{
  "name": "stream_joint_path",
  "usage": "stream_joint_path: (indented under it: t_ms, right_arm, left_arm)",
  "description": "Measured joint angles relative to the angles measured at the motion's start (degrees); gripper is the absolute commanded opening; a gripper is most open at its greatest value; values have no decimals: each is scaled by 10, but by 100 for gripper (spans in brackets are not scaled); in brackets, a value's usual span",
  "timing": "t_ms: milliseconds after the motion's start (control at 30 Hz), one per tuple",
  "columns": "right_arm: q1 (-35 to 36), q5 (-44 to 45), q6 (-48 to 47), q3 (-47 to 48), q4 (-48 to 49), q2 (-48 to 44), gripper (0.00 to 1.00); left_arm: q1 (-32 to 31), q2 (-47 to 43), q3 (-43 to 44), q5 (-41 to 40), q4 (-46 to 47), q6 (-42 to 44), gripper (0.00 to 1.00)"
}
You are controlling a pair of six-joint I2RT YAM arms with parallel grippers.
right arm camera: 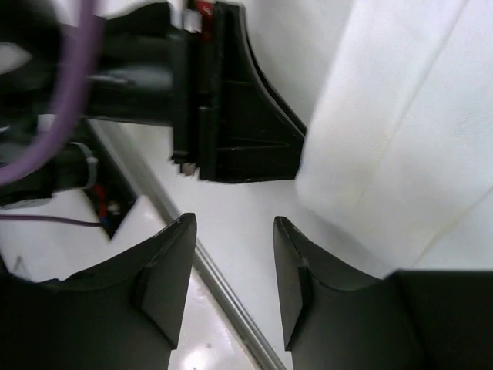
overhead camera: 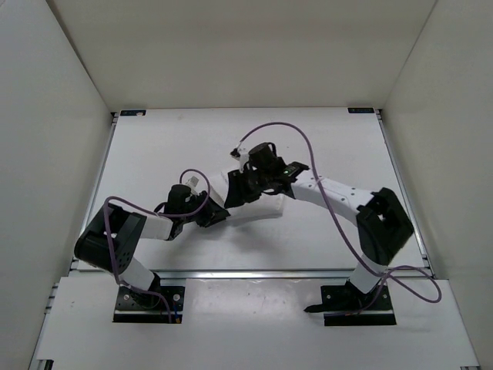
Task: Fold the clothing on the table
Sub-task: Fold the skirt
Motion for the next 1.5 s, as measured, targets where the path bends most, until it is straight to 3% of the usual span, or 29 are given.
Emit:
stream_joint_path:
  t_ms: [100, 200, 333, 567, 900, 1000, 1033, 1067, 1167, 1333, 1500]
  right_arm:
    - [-31, -41, 13, -52, 42, -72, 32]
    - [-91, -80, 35, -109, 101, -132, 0]
    - [-158, -119, 82, -180, 194, -145, 0]
    - [-143, -153, 186, -278, 369, -52, 0]
    - [-82, -33, 318, -306, 472, 48, 0]
    - [-79, -22, 326, -270, 475, 66, 0]
    - [-80, -23, 324, -261, 475, 66, 0]
    - [-81, -25, 321, -255, 476, 64, 0]
    - [-81, -27, 299, -256, 461, 33, 0]
    - [-97, -8, 225, -304, 382, -140, 0]
    - [-175, 0, 136, -313, 300, -247, 0]
  left_arm:
    - [9, -29, -33, 8, 14, -14, 45]
    - [17, -64, -56, 13, 8, -21, 46]
    - [29, -148, -64, 14, -34, -17, 48]
    - [111, -366, -69, 16, -145, 11, 51]
    - [142, -455, -62, 29, -261, 35, 50]
    - [143, -460, -62, 39, -275, 40, 59]
    - [144, -462, -62, 43, -280, 43, 70]
    - [145, -464, -61, 49, -284, 47, 96]
    - [146, -463, -52, 67, -288, 51, 99]
    - [148, -447, -37, 102, -270, 56, 99]
    - [135, -407, -5, 104, -296, 94, 99]
